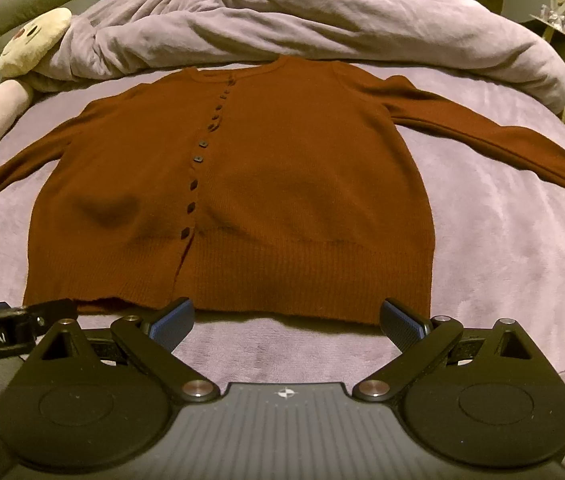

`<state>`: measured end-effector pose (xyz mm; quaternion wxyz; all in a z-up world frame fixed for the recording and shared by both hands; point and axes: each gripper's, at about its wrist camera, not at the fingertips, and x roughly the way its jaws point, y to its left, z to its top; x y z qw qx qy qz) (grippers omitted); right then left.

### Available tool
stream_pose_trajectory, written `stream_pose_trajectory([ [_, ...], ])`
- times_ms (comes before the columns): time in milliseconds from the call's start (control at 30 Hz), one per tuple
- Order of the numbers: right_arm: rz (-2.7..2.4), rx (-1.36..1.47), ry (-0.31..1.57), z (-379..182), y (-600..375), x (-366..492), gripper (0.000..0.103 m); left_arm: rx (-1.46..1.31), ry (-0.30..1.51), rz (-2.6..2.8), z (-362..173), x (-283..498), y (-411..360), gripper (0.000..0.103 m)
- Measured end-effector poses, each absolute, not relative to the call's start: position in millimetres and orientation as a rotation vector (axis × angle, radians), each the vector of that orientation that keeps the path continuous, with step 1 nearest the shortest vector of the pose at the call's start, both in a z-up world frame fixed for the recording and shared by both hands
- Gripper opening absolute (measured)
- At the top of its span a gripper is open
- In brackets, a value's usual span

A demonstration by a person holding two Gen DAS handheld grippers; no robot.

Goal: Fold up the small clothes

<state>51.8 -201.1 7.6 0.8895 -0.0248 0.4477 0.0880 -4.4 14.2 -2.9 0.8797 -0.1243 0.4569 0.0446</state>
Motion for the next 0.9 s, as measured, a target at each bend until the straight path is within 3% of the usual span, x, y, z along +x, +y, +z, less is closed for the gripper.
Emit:
stream_pose_trajectory([
  [567,0.227,0.021,0.788,4.5,-212.8,42.7,0.099,-0.323,0.926,0.085,-3.5,-0.2,16.4,0.103],
  [900,0.304,0.194,0.854,-7.5,-230.8,61.1,0.099,-0.278,0.963,0.093,-9.0,14.0,9.0,0.103],
])
